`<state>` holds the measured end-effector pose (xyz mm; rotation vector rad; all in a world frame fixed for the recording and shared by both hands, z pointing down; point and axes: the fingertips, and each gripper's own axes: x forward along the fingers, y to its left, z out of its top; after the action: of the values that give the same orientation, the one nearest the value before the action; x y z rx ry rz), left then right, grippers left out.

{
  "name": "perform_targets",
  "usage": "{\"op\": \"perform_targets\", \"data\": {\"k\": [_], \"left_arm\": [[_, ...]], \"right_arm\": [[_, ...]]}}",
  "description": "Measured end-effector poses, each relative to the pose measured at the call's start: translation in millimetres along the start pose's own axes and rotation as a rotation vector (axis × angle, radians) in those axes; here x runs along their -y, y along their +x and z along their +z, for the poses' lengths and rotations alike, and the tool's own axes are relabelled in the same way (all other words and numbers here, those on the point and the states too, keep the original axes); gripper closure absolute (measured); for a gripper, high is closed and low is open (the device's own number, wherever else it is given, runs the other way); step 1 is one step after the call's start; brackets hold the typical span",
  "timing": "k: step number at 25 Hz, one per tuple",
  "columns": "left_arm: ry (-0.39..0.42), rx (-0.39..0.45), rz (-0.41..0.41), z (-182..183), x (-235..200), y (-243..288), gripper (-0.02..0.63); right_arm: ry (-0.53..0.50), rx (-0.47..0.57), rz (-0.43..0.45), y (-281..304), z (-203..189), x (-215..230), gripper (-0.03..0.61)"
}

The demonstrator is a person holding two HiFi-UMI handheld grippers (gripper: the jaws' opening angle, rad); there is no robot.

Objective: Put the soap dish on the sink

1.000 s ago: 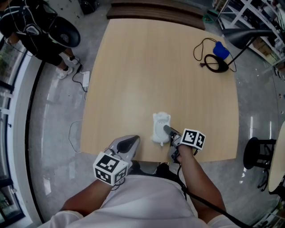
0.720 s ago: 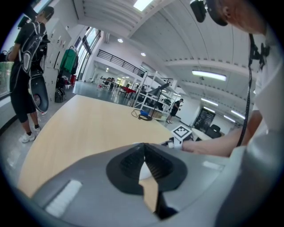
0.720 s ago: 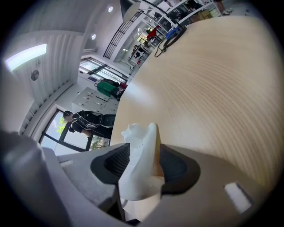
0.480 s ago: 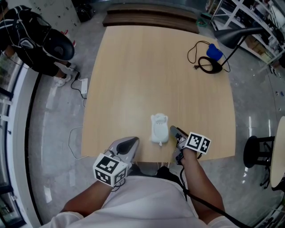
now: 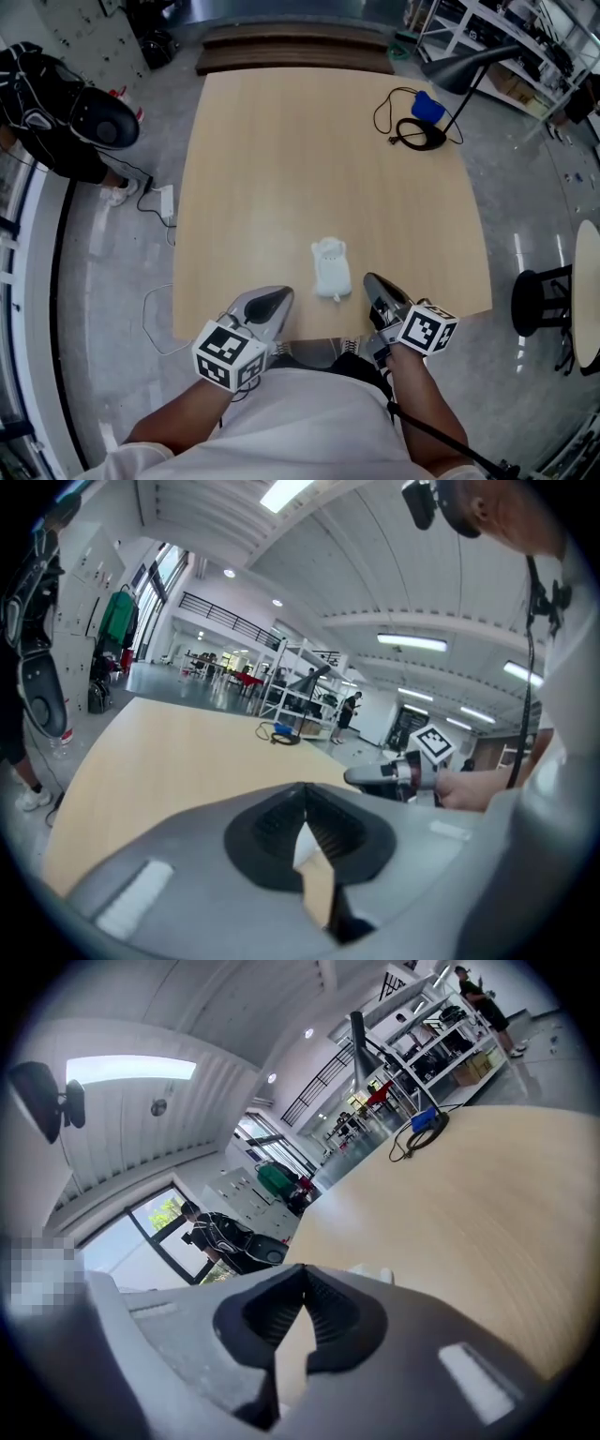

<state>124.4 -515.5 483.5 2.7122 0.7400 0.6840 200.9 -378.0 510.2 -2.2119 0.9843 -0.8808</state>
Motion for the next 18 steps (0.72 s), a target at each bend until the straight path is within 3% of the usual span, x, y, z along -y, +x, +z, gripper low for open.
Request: {"op": "perform_targets", "data": {"k": [4, 9, 18], "left_arm": [[0.002, 0.023, -0.015, 10, 4, -3, 0.605], [-0.011, 0.075, 0.040, 21, 14, -6, 0.606], [-0.032, 0.133, 0.162, 18, 50, 4, 0.606]], "right_arm": [[-0.075, 0.020, 0.061, -9, 1, -31, 0.577], [-0.195, 0.017, 0.142, -24, 13, -55, 0.577], [-0.259, -0.002, 0.251, -72, 46, -48, 0.577]]}}
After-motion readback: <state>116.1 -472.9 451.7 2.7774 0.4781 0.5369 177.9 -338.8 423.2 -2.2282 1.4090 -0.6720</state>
